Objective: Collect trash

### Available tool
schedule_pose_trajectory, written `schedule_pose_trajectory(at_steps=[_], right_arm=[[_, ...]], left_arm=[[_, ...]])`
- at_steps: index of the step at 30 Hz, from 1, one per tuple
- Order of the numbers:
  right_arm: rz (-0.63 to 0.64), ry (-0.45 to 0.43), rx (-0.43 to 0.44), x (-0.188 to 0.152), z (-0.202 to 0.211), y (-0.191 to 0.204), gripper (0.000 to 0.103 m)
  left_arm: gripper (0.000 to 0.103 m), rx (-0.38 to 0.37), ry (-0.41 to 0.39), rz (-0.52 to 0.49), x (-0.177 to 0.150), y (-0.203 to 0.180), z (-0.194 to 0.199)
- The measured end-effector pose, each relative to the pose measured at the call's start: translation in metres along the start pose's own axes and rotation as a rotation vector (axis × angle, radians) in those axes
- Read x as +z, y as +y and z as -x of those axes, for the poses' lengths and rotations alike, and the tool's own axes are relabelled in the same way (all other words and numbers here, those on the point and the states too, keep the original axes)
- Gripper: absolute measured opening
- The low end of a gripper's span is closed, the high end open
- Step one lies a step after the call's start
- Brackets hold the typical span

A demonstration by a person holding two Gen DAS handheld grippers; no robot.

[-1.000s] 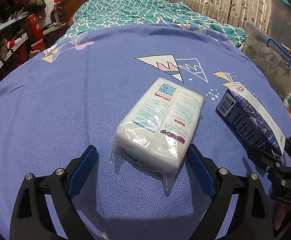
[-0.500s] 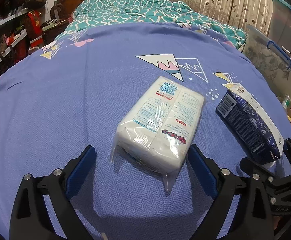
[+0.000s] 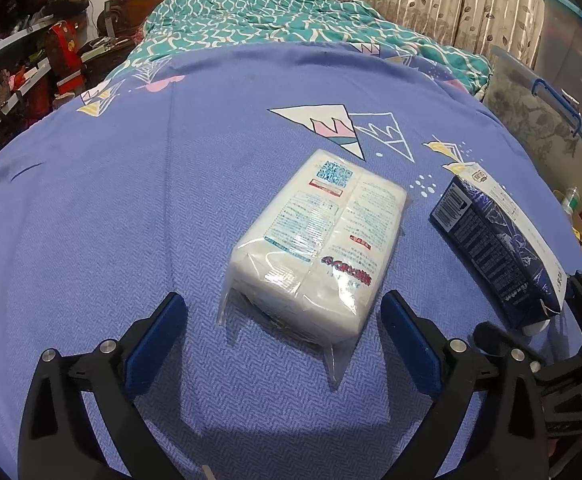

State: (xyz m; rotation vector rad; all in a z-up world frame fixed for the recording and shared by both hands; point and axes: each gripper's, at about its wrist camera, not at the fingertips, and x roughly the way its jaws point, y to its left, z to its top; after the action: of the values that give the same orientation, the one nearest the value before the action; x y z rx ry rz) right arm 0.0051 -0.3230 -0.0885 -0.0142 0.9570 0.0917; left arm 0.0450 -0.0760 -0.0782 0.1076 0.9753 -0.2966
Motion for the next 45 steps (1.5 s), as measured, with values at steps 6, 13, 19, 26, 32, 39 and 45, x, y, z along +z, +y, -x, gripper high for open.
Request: schedule_pose_trajectory(at_steps=[6, 13, 19, 26, 32, 39, 45], right_arm=[[0.015, -0.001, 0.012, -0.001, 0.001, 0.002, 0.100], [0.015, -0.001, 0.012, -0.001, 0.001, 0.001, 0.100], [0.015, -0.001, 0.011, -0.001, 0.001, 0.001, 0.100], [0.015, 0.000, 0.012, -0.001, 0.001, 0.001, 0.100], [0.009, 0.001, 0.010, -0.001, 0.001, 0.000, 0.100], [-0.024, -0.055, -0.034, -0.002, 0.010, -0.008, 0.100], [-0.090, -0.057, 0.029, -0.001, 0.012, -0.024, 0.056]], left_arm=[[0.094, 0.012, 0.006, -0.013, -0.001, -0.002, -0.001], [0.094, 0.002, 0.012, -0.019, 0.000, -0.002, -0.001], [0.094, 0.009, 0.022, -0.037, 0.000, -0.004, -0.001], [0.094, -0.022, 0.018, -0.025, 0.000, 0.000, 0.001], [0.094, -0.090, -0.031, 0.020, 0.001, 0.019, 0.015], [0.094, -0.070, -0.044, -0.041, 0.017, 0.004, 0.019], [0.088, 0.007, 0.071, -0.134, 0.027, -0.021, -0.020]])
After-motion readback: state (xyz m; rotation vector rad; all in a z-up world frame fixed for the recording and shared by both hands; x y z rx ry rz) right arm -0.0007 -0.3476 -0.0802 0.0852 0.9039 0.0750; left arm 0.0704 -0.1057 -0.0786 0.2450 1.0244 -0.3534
